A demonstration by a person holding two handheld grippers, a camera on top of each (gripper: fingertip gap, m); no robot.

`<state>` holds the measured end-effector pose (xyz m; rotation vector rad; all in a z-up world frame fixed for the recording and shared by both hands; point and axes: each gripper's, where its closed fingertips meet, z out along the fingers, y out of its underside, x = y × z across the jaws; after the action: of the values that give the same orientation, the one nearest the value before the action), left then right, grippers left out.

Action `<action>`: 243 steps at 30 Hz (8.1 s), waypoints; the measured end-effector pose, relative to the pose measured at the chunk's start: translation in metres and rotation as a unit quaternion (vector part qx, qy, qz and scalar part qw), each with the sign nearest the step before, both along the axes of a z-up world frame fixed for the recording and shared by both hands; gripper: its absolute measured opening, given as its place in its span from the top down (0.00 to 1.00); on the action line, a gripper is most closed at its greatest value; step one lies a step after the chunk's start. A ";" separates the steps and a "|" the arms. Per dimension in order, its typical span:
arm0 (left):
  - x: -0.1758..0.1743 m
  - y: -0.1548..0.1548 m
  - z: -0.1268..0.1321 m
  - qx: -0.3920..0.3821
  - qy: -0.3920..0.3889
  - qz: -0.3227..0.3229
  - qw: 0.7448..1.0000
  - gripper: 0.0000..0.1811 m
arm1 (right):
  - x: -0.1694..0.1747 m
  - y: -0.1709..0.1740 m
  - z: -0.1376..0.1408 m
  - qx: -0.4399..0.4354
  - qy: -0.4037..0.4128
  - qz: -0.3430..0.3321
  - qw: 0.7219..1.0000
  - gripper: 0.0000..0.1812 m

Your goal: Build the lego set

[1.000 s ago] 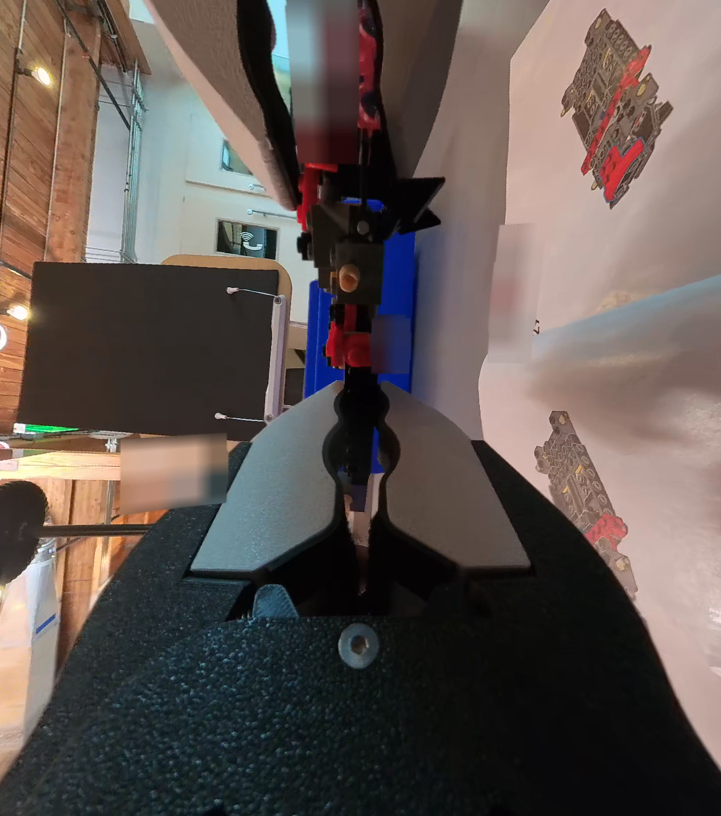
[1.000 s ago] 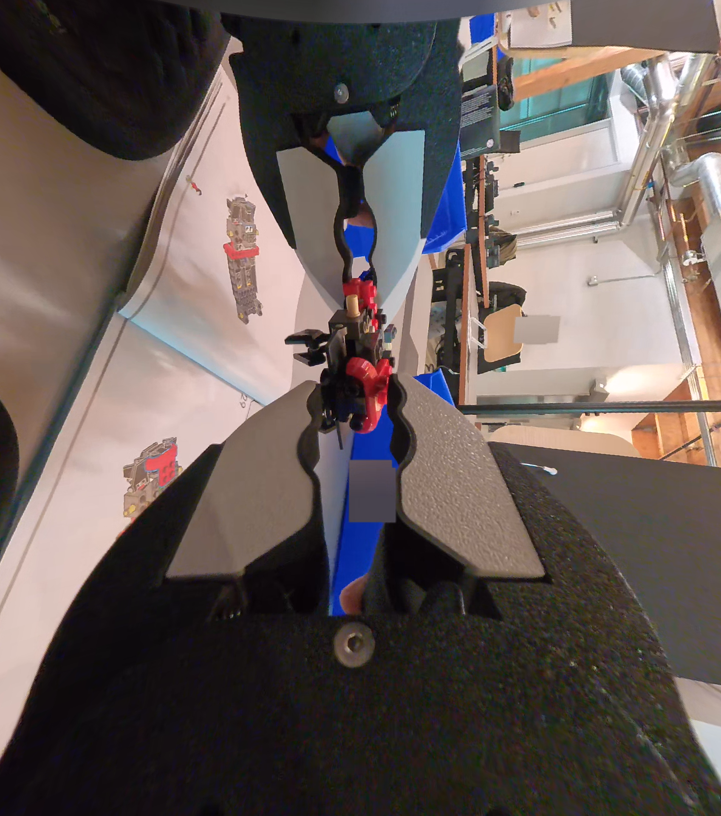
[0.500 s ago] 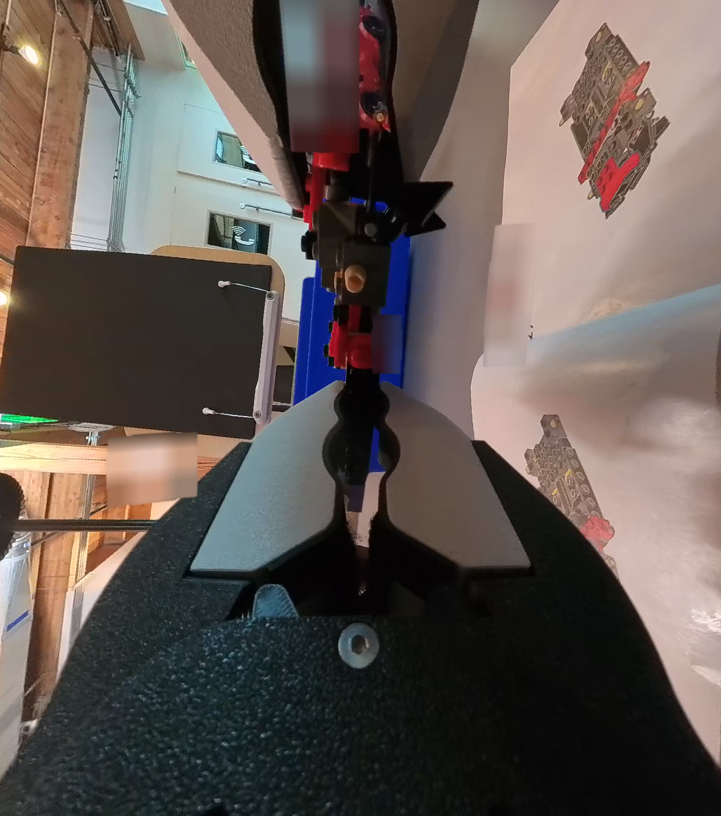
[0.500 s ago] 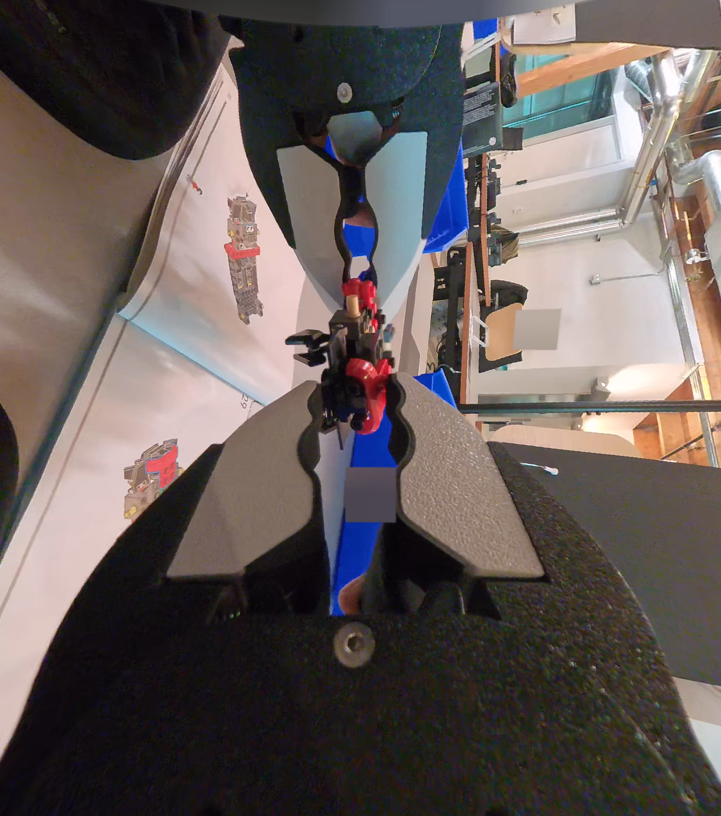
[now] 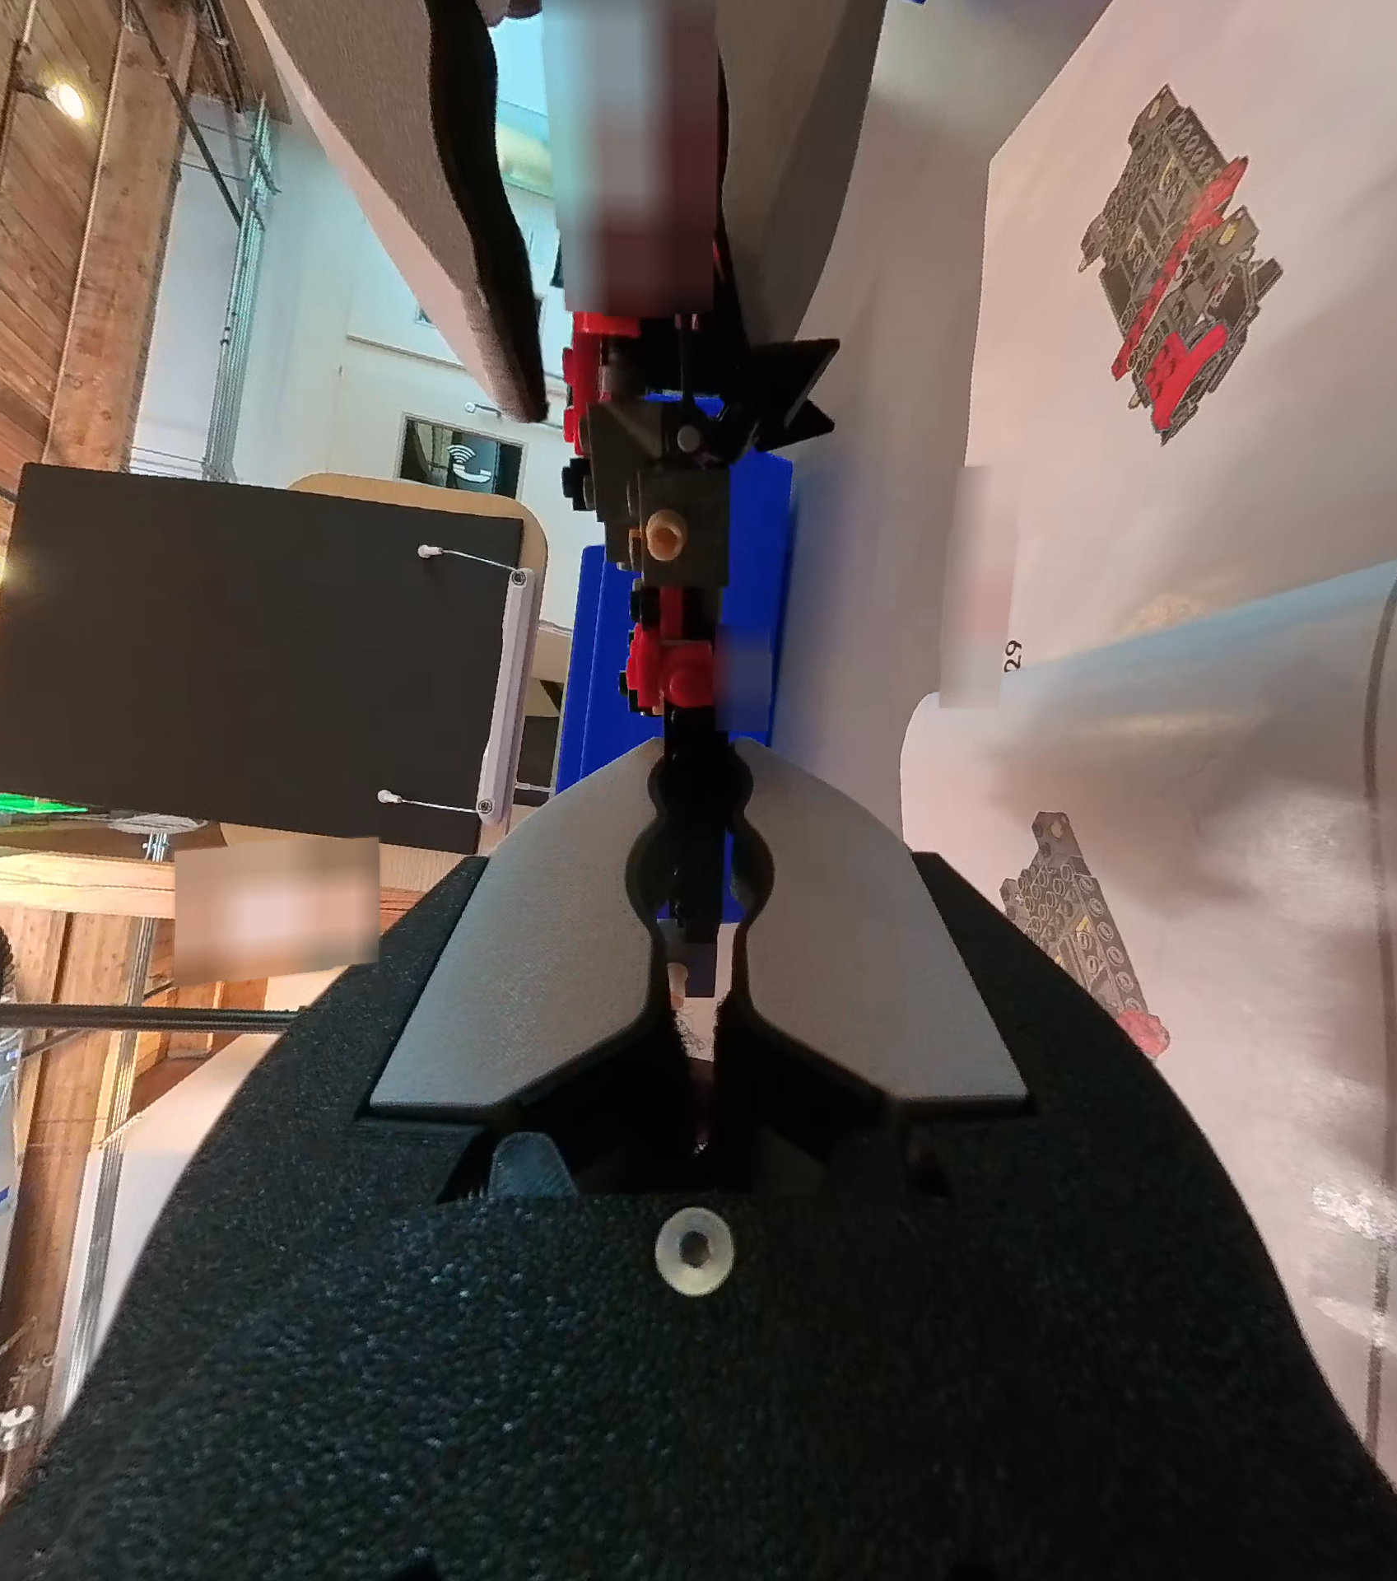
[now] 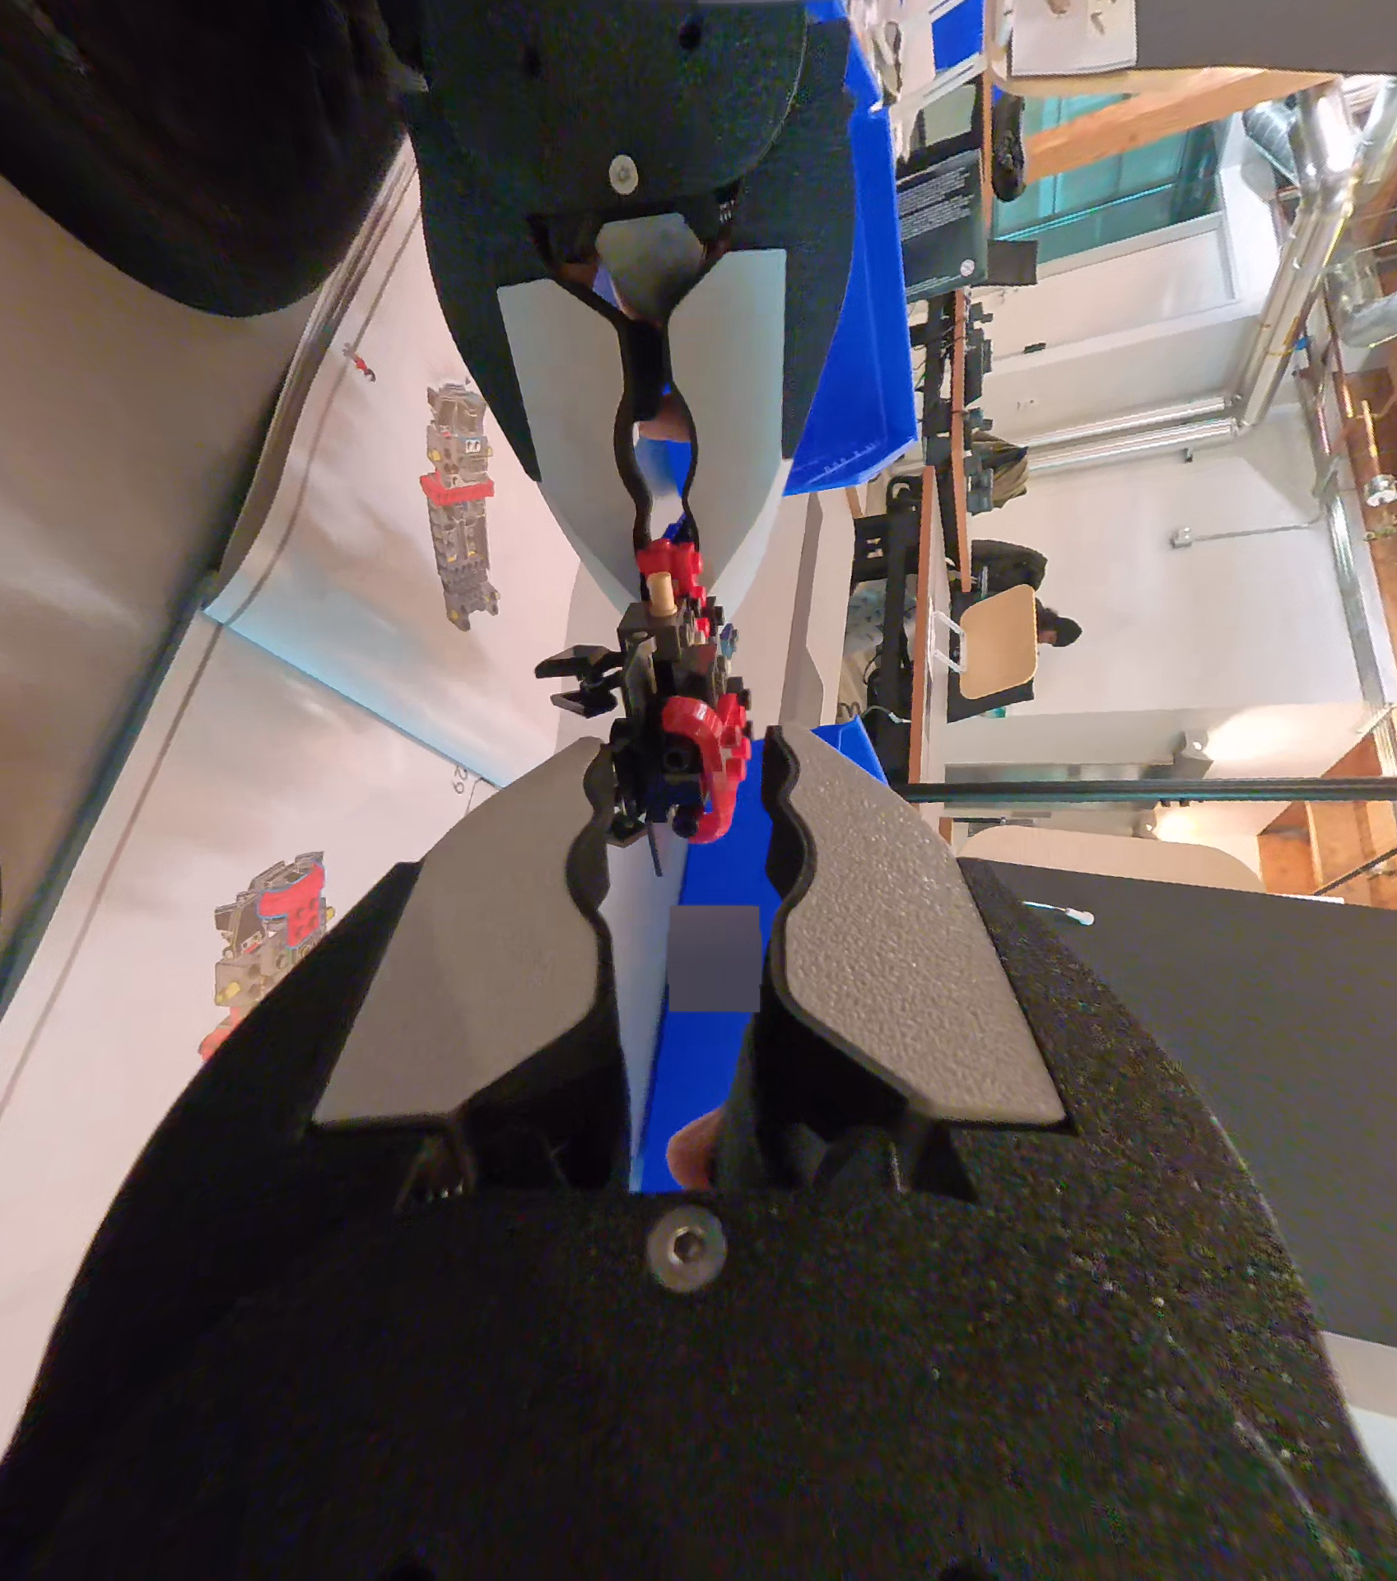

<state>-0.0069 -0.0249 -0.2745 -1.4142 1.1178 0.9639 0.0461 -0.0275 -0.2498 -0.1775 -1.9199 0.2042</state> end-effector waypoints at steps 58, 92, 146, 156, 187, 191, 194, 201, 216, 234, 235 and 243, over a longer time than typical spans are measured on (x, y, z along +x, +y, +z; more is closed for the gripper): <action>0.016 -0.003 -0.015 -0.090 -0.196 -0.071 0.974 0.96 | 0.016 0.004 0.018 -0.388 -0.010 -0.037 0.921 1.00; 0.041 -0.023 -0.003 -0.249 -0.552 -0.262 0.751 0.96 | 0.000 -0.003 0.042 -0.566 -0.109 0.012 0.817 0.64; 0.064 -0.037 0.040 -0.084 -0.400 -0.313 0.857 0.80 | 0.001 -0.035 0.001 -0.422 -0.015 0.151 0.894 0.89; 0.064 -0.037 0.034 -0.089 -0.378 -0.311 0.867 0.86 | 0.003 -0.040 0.000 -0.399 -0.014 0.160 0.903 0.89; 0.051 -0.016 -0.002 -0.198 -0.507 -0.242 0.803 0.91 | 0.011 -0.017 0.047 -0.468 -0.077 0.050 0.879 0.99; 0.051 -0.016 -0.003 -0.198 -0.508 -0.241 0.803 0.91 | -0.001 -0.019 0.032 -0.450 -0.125 -0.022 0.884 1.00; 0.051 -0.016 -0.003 -0.198 -0.508 -0.243 0.802 0.91 | -0.004 -0.020 0.027 -0.452 -0.150 -0.051 0.878 1.00; 0.050 -0.016 -0.004 -0.199 -0.510 -0.243 0.801 0.92 | -0.004 -0.022 0.021 -0.447 -0.186 -0.082 0.871 1.00; 0.054 -0.021 -0.005 -0.194 -0.484 -0.256 0.814 0.92 | -0.005 -0.026 0.019 -0.500 -0.242 -0.107 0.825 1.00; 0.053 -0.022 -0.006 -0.199 -0.490 -0.259 0.808 0.92 | -0.008 -0.027 0.018 -0.473 -0.204 -0.084 0.853 1.00; 0.053 -0.022 -0.006 -0.199 -0.491 -0.259 0.808 0.92 | -0.008 -0.026 0.018 -0.471 -0.201 -0.084 0.855 1.00; 0.057 -0.024 0.003 -0.176 -0.483 -0.276 0.812 0.92 | -0.003 -0.031 0.031 -0.452 -0.194 -0.046 0.869 0.96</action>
<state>0.0498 -0.0491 -0.2714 -1.4440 0.8170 -0.4182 0.0435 -0.0587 -0.2183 -0.9960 -2.0597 1.0697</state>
